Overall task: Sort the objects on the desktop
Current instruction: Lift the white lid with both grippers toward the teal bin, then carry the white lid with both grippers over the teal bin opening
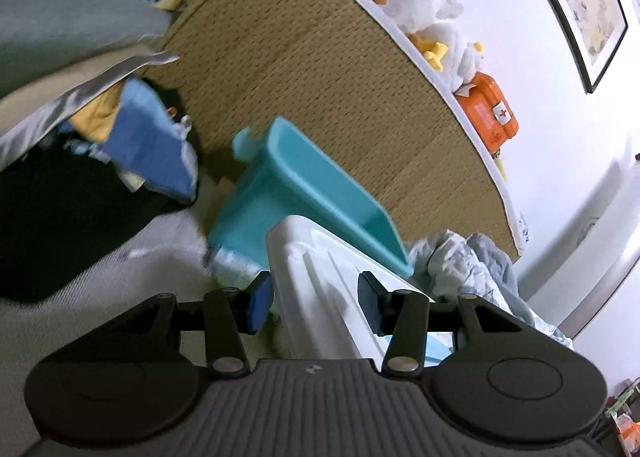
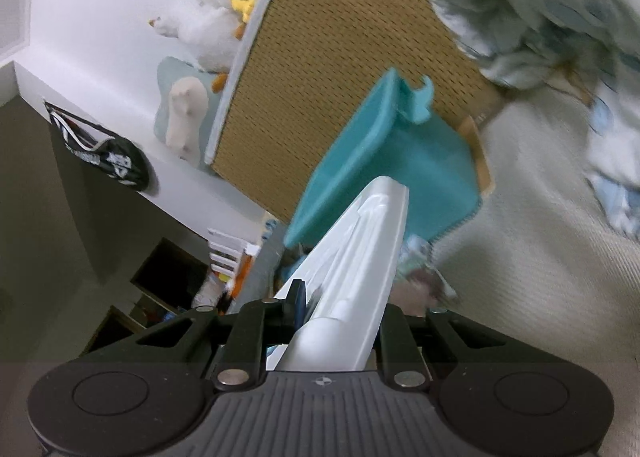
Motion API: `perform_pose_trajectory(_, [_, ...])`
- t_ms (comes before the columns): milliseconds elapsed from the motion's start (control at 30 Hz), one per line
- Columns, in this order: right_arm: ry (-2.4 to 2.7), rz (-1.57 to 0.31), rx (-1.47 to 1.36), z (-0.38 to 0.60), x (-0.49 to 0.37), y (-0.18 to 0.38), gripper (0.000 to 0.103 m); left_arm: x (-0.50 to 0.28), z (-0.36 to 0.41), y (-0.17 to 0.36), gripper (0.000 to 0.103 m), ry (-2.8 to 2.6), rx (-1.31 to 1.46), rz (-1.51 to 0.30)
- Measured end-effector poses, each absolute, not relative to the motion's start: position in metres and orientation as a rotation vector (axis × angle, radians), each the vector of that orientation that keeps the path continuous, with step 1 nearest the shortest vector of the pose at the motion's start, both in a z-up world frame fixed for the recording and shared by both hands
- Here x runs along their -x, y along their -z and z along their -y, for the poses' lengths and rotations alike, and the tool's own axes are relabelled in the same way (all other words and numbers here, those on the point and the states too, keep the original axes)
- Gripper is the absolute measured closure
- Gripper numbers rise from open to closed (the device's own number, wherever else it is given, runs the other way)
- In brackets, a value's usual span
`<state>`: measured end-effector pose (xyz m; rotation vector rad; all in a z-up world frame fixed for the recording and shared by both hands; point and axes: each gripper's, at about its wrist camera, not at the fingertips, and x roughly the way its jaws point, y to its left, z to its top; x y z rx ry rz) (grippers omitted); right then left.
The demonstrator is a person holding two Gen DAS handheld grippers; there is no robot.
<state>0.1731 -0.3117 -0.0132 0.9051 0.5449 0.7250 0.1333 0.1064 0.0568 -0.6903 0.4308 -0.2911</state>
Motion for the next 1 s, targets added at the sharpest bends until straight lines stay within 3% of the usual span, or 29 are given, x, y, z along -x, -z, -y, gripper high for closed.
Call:
perform_pose_trajectory(500, [-0.736, -0.492, -0.815, 0.300, -0.273, -0.034, 0.081, -0.247, -0.103, -0.083, 0.053, 0.226, 0.630, -0.428])
perform_pose_trajectory(1000, [-0.644, -0.514, -0.815, 0.279, -0.348, -0.032, 0.076, -0.326, -0.101, -0.088, 0.053, 0.146, 0.558, -0.438])
